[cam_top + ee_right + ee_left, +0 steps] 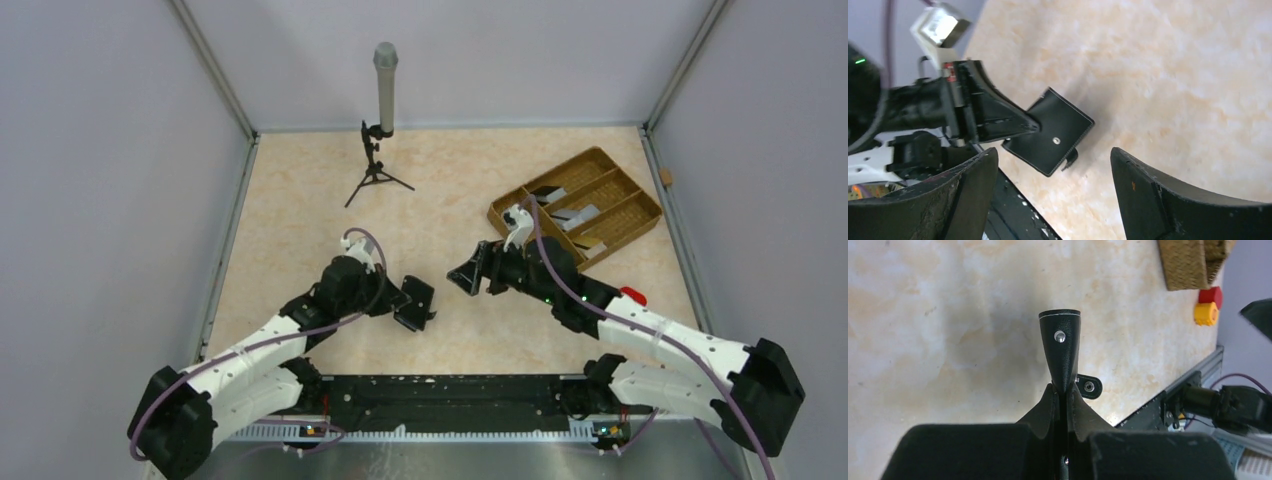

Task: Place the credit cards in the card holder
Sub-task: Place the card holder at the center of the board, then open the card holder at the center of the board.

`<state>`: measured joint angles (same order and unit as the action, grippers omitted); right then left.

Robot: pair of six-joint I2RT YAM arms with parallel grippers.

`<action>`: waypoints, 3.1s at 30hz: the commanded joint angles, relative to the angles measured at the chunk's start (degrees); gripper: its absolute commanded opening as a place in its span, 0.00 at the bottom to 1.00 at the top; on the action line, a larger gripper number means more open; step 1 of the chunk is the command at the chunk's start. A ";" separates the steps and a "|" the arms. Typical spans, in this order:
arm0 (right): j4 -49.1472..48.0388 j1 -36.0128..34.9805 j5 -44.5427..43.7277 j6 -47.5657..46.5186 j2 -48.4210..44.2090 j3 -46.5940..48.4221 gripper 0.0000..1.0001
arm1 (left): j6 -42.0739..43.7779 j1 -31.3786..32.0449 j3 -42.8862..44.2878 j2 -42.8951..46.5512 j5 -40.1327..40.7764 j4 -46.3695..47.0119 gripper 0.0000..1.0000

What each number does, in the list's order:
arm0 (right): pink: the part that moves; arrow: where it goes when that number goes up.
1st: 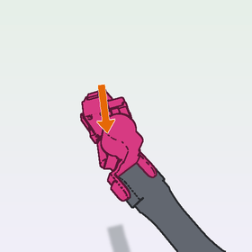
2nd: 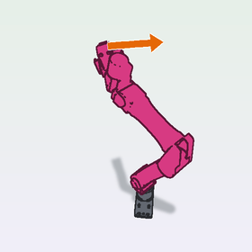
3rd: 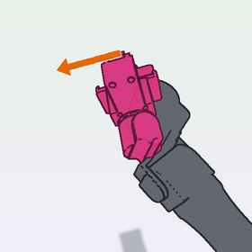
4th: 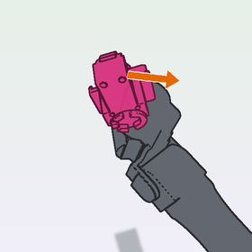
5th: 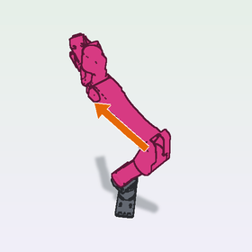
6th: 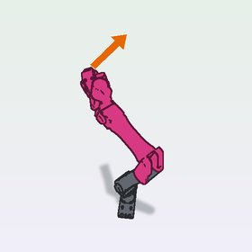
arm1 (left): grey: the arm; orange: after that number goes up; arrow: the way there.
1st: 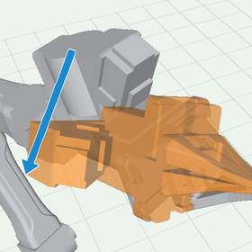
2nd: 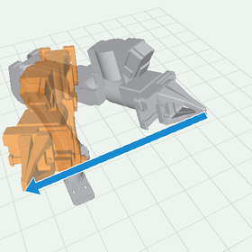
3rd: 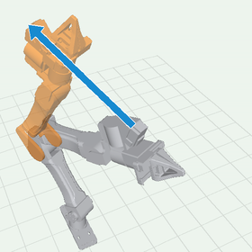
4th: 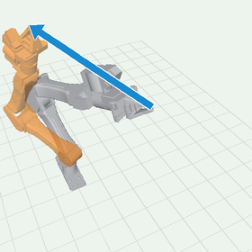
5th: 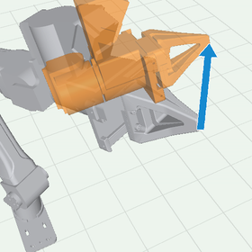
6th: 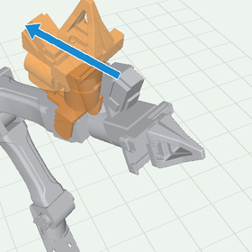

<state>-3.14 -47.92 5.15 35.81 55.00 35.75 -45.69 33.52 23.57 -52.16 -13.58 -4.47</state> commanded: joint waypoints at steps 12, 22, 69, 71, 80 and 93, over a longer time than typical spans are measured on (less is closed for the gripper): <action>-9.42 -7.41 -8.09 20.94 12.85 -7.47 0.68 | -20.49 13.15 -8.69 -2.27 23.80 15.99 0.00; -13.21 -7.90 -7.44 19.69 23.00 -5.06 0.63 | -21.54 14.12 -9.73 -3.21 24.94 16.51 0.00; -2.66 -7.90 -7.55 8.24 17.16 1.18 0.00 | -11.28 14.12 1.78 -8.86 22.02 2.36 0.99; -2.96 -7.89 -6.98 8.36 17.28 0.96 0.00 | -11.26 14.14 1.57 -9.12 21.07 3.89 0.99; -3.67 -7.90 -6.39 8.50 17.27 0.55 0.00 | -8.03 14.12 4.26 -12.45 17.97 5.99 0.99; -1.92 -7.89 -8.11 8.31 15.53 0.27 0.00 | -3.71 14.12 10.36 -19.19 22.38 -4.87 0.98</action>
<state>-5.23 -55.37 -1.54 44.97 73.12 34.63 -51.51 47.48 31.31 -70.74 5.65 -4.69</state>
